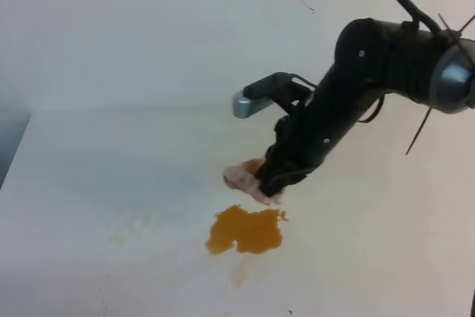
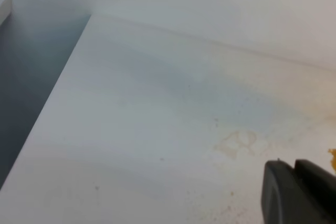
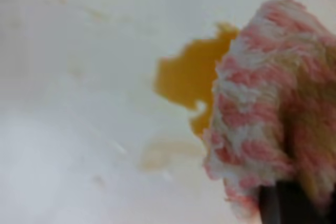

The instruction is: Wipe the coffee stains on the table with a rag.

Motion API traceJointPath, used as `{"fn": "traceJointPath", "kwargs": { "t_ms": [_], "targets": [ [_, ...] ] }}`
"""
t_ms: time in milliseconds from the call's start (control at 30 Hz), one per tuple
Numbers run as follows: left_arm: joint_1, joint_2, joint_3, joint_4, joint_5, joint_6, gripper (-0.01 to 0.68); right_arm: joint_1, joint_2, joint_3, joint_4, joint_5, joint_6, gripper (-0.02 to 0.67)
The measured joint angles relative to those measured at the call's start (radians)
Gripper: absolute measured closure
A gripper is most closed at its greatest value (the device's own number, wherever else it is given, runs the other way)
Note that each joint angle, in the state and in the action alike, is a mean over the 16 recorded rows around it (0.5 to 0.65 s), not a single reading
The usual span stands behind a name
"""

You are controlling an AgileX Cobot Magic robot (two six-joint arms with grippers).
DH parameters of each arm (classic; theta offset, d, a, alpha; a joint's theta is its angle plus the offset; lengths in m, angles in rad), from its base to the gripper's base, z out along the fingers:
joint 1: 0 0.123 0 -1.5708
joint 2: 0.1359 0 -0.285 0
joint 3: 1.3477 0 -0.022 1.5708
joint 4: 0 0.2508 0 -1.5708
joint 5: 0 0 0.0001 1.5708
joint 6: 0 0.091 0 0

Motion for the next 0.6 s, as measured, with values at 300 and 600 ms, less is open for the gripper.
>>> {"fn": "traceJointPath", "kwargs": {
  "t_ms": [300,600],
  "targets": [
    [0.000,0.000,0.000,0.000,0.000,0.000,0.673,0.136,0.085,-0.058,0.065,-0.062,-0.013,0.604],
    [0.000,-0.002,0.000,0.000,0.000,0.000,0.673,0.176,0.187,-0.066,-0.011,-0.050,0.081,0.605]
  ]
}}
